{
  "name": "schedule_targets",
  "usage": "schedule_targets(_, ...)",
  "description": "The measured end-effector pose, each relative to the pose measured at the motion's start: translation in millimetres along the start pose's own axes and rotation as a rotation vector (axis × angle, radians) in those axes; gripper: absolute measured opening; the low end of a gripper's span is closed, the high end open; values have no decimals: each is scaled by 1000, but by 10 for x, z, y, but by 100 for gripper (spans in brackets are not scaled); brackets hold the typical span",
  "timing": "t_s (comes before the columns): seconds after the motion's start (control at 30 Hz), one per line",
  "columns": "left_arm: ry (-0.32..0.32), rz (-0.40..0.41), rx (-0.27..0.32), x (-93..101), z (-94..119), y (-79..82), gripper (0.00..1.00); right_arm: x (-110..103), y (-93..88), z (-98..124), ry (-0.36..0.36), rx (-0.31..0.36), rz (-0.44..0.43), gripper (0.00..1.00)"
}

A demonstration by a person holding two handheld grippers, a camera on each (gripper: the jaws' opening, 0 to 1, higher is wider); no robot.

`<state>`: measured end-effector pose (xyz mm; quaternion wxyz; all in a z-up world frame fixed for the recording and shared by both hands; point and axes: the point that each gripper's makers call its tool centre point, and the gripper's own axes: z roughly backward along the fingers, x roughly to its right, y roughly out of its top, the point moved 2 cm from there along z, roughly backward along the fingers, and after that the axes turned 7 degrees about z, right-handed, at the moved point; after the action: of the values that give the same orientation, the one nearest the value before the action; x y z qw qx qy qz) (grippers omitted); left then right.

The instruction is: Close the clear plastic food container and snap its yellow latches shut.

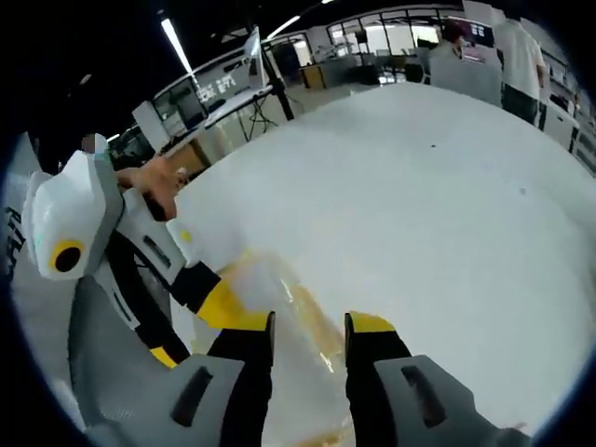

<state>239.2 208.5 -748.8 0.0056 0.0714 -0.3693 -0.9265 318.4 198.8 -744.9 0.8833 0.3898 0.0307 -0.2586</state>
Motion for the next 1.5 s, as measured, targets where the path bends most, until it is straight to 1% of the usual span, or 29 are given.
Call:
schedule_targets(0.03, 6, -16, 10, 6, -3, 21, 42, -8, 0, -3, 20, -2, -16, 28)
schedule_targets(0.07, 11, -38, 13, 18, -9, 34, 42, -36, 3, -10, 60, -4, -32, 29)
schedule_targets(0.1, 12, -45, 10, 23, -12, 34, 42, -50, -11, -14, 80, -18, -47, 29)
schedule_targets(0.2, 16, -74, -5, 44, -43, 24, 41, -53, -41, -48, 97, -53, -24, 29)
schedule_targets(0.23, 16, -83, -7, 48, -49, 20, 41, -83, -61, -62, 118, -67, -11, 28)
schedule_targets(0.27, 17, -89, -12, 51, -55, 12, 41, -93, -67, -67, 126, -72, -12, 28)
schedule_targets(0.33, 26, -104, -28, 58, -68, -10, 41, -141, -102, -92, 168, -99, -16, 28)
schedule_targets(0.43, 37, -151, -45, 76, -71, -24, 40, -121, -83, -121, 189, -105, -22, 29)
schedule_targets(0.47, 38, -155, -50, 84, -75, -33, 40, -115, -79, -124, 196, -110, -21, 27)
schedule_targets(0.5, 43, -168, -53, 83, -75, -32, 40, -39, -71, -133, 201, -120, -24, 25)
schedule_targets(0.53, 41, -167, -52, 90, -76, -33, 39, -18, -72, -140, 202, -130, -24, 23)
schedule_targets(0.57, 42, -170, -53, 87, -75, -32, 39, -14, -75, -146, 204, -140, -18, 21)
schedule_targets(0.6, 43, -169, -54, 86, -73, -35, 39, -31, -70, -146, 224, -149, -18, 21)
schedule_targets(0.67, 44, -169, -52, 84, -73, -38, 38, -47, -79, -149, 252, -171, 18, 22)
schedule_targets(0.73, 42, -167, -51, 79, -71, -40, 38, -73, -103, -145, 290, -194, 56, 25)
schedule_targets(0.77, 42, -161, -53, 59, -69, -45, 39, -89, -120, -151, 300, -210, 65, 30)
schedule_targets(0.8, 44, -153, -55, 42, -64, -54, 39, -94, -140, -163, 302, -227, 93, 32)
schedule_targets(0.83, 43, -146, -54, 26, -58, -58, 39, -69, -146, -179, 286, -234, 119, 32)
schedule_targets(0.87, 26, -112, -49, 26, -49, -61, 38, -77, -145, -178, 302, -235, 137, 32)
schedule_targets(0.9, 25, -101, -39, 11, -46, -44, 38, -84, -128, -180, 302, -235, 99, 32)
schedule_targets(1.03, 25, -103, -43, 10, -51, -54, 38, -26, -108, -193, 308, -238, 104, 32)
schedule_targets(1.13, 31, -99, -45, 15, -58, -55, 38, -24, -112, -191, 306, -245, 108, 32)
schedule_targets(1.27, 36, -110, -53, 21, -66, -58, 38, -34, -114, -198, 309, -269, 123, 31)
schedule_targets(1.5, 39, -104, -62, 23, -75, -61, 37, -31, -126, -198, 308, -302, 123, 30)
